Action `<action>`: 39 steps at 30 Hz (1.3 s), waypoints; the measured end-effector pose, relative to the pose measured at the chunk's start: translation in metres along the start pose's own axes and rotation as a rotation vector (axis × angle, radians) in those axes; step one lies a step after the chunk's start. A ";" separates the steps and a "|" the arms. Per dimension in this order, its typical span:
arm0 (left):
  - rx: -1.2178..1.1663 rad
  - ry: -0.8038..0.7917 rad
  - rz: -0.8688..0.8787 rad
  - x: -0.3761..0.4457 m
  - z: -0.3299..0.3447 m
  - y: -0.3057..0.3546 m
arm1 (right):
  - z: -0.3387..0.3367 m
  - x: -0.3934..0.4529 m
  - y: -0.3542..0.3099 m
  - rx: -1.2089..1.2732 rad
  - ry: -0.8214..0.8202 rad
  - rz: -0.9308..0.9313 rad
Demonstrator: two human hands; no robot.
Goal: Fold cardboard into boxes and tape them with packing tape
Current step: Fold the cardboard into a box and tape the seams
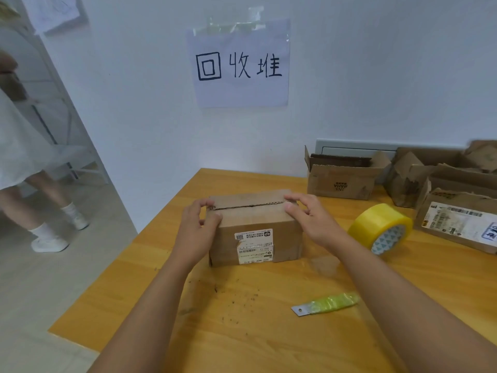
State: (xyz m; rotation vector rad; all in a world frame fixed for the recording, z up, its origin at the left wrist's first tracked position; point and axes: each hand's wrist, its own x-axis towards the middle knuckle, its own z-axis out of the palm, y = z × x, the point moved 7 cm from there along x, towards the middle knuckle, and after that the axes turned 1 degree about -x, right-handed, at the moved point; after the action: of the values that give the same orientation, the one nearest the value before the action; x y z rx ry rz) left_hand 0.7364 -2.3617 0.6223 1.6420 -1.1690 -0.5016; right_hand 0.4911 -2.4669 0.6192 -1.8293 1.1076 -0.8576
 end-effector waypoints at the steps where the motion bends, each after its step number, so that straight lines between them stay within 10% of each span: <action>1: -0.015 -0.013 -0.036 0.000 0.002 -0.004 | 0.002 -0.002 0.003 0.006 -0.017 0.026; 23: -0.313 0.053 -0.252 -0.007 0.007 -0.036 | 0.036 -0.019 0.004 0.123 -0.007 0.134; 31: 0.034 0.061 -0.149 -0.044 -0.010 -0.041 | 0.050 -0.051 0.019 -0.343 -0.106 0.055; 39: 0.706 -0.051 0.322 -0.041 0.015 -0.008 | 0.067 -0.045 -0.002 -0.732 -0.199 -0.166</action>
State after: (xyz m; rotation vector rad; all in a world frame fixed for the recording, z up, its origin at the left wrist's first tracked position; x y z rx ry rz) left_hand 0.7102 -2.3334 0.6006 1.9643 -1.7374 0.1005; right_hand 0.5314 -2.4060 0.5857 -2.5674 1.2467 -0.3500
